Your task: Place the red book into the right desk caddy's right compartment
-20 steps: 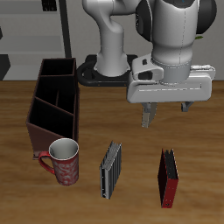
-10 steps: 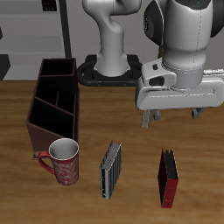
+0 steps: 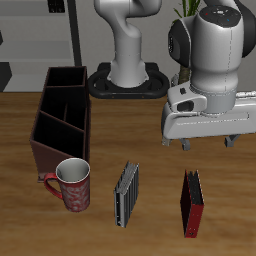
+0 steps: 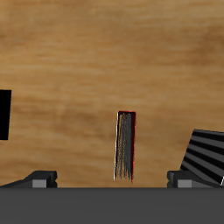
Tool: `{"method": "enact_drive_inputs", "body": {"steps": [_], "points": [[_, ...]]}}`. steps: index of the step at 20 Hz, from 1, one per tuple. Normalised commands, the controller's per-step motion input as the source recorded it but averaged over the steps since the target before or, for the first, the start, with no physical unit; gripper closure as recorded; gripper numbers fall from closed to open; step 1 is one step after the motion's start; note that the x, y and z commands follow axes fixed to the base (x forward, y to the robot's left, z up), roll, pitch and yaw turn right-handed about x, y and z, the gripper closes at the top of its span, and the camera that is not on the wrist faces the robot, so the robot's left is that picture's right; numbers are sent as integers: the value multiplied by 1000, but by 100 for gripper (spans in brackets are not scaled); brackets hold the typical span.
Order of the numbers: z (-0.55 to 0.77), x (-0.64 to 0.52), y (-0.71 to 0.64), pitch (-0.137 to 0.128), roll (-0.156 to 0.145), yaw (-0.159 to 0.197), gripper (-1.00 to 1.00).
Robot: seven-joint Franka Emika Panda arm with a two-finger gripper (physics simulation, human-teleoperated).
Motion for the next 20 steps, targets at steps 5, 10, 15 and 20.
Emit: {"method": "enact_drive_inputs", "body": {"steps": [5, 10, 15, 20], "points": [[-299, 125, -161, -4, -23, 9, -100], [-250, 65, -131, 13, -13, -16, -100], [-259, -4, 77, 15, 20, 4, -100], [-407, 5, 104, 43, 30, 14, -100]]}}
